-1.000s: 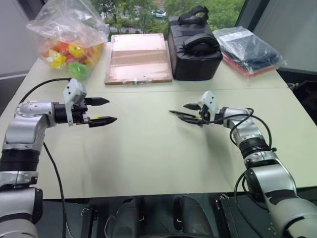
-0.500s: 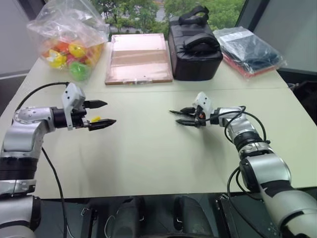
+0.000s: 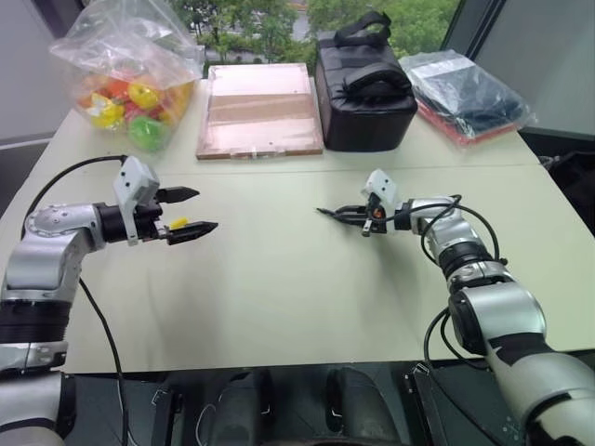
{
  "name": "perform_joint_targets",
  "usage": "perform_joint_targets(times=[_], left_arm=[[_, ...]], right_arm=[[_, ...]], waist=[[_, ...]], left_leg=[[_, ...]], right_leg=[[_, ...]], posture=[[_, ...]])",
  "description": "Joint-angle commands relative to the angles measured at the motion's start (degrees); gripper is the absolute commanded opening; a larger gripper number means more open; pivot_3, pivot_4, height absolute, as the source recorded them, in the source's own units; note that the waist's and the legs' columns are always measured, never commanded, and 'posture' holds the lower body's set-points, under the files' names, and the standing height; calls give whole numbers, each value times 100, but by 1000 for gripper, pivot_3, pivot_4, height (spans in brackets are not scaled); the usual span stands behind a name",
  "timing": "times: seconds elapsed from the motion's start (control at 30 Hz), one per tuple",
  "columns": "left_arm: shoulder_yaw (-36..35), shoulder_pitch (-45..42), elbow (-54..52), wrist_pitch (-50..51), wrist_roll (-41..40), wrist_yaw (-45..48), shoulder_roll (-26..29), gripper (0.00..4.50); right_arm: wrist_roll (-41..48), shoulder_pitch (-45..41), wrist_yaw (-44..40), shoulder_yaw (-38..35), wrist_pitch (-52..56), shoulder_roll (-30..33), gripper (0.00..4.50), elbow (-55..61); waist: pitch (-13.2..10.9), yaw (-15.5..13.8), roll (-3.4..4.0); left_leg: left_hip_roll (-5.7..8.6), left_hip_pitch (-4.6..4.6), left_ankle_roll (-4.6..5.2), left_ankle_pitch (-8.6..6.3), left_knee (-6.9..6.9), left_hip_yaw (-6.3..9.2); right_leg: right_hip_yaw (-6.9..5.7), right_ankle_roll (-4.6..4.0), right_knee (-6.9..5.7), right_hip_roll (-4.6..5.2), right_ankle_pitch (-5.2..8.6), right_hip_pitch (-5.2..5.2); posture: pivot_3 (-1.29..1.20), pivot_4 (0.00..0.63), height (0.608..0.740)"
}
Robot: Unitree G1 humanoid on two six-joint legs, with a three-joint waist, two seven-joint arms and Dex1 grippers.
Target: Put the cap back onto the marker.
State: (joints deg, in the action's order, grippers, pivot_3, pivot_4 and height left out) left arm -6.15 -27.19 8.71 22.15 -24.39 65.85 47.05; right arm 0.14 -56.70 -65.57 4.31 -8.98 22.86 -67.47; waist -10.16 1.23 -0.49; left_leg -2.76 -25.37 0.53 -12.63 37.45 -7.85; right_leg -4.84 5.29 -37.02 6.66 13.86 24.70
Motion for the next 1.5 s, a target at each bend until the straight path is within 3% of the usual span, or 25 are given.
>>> perform_joint_targets(times=[0.03,0.47,1.03,1.23,1.5], left_arm=[[-194,8,-155,-43,-86,-42,3,4500],[-615,217,302,-286,17,-238,212,4500],[-1138,1110,1478,-1488,619,-359,913,4500],[-1101,1161,1719,-1699,621,-464,726,4500],[-489,114,2754,-2088,965,-397,161,4500]], right_arm=[[-50,-33,-5,-24,-32,-29,63,-35],[137,-508,-219,-121,-88,119,63,885],[528,497,-1130,547,1728,474,63,5152],[598,615,-1009,611,1894,511,63,5361],[665,641,-879,650,1967,479,63,5335]], waist=[[0,0,0],[-3,18,6],[-3,-17,5],[-2,-34,4],[0,-42,-1]], left_leg=[[0,0,0,0,0,0],[-1,-1,0,0,-1,-1],[-8,-6,1,-3,-5,3],[-8,-8,28,-19,-6,4],[3,-8,23,-15,-2,-5]], right_leg=[[0,0,0,0,0,0],[0,0,0,0,0,3],[0,-1,0,5,0,13],[-1,-2,-1,8,0,16],[-3,-1,-4,7,0,12]], posture=[[0,150,740],[0,150,740],[0,150,740],[0,150,740],[0,150,740]])
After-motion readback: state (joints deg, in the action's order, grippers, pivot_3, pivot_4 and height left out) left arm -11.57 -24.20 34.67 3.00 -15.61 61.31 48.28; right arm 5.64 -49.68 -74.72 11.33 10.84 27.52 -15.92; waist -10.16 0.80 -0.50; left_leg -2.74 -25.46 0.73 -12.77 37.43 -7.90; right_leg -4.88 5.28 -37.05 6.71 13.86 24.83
